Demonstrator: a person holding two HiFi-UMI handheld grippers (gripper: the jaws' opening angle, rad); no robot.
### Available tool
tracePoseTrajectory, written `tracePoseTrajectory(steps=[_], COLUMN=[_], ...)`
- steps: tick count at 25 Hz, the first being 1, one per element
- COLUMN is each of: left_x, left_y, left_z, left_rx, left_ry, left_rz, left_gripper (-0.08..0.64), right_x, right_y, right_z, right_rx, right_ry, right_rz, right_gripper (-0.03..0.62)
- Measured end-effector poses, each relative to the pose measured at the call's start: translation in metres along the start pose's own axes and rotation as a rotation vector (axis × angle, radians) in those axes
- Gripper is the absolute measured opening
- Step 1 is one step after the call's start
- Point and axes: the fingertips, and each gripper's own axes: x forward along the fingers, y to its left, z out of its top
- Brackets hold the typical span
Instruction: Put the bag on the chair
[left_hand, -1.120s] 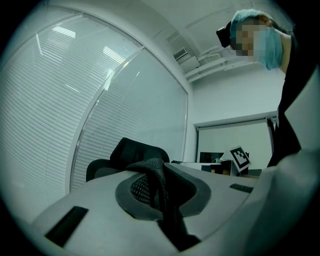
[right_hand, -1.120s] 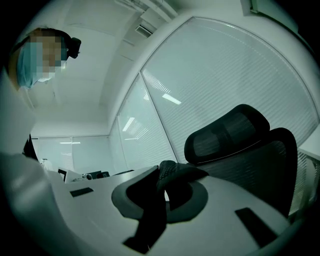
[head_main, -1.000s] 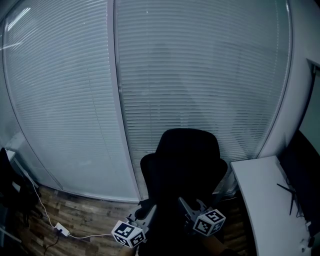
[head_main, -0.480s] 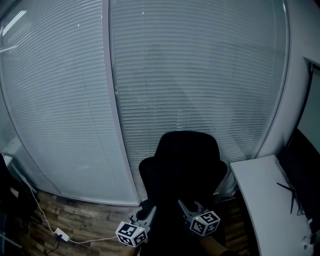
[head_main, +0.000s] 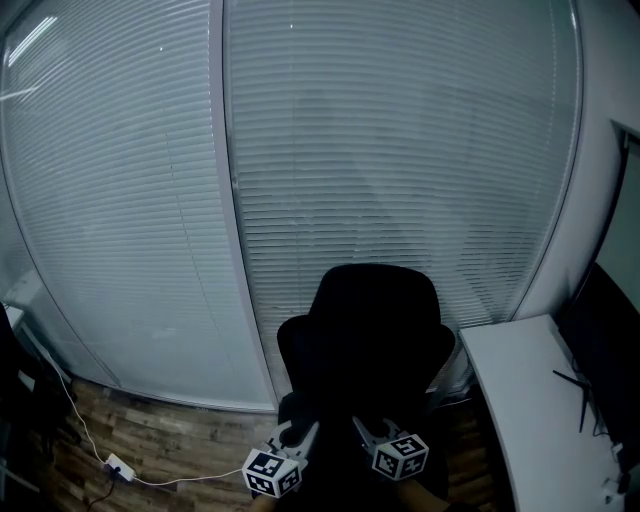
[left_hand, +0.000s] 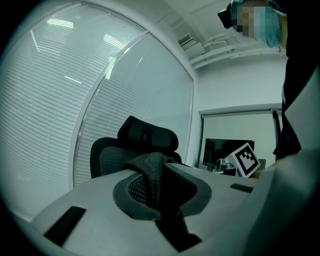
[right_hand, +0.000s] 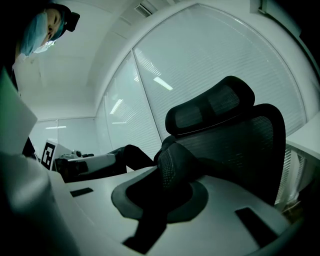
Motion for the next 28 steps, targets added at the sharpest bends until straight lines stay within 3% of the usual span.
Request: tracePoseTrajectory(steps=[9, 23, 28], left_x=[0.005, 0.004, -0.001], left_y=[0.005, 0.020, 0.030], left_z=[-0.032, -0.092, -0.106], left_rx=[-0.024, -0.053, -0.077], left_ry=[0.056, 0.209, 0.254], left_rz=[0.043, 0.123, 0.151], left_gripper=[0.052, 0.103, 0.152], right_x=[0.006, 0.012, 0.012], right_y=[-0.013, -0.034, -0.037], right_z=[-0.033, -0.070, -0.077], right_rx=[0.004, 0.010, 0.022], right_ry=[0.074, 0.167, 0.184], right_rz=[-0.027, -0.092, -0.112], right_gripper=[0.060, 0.061, 0.061])
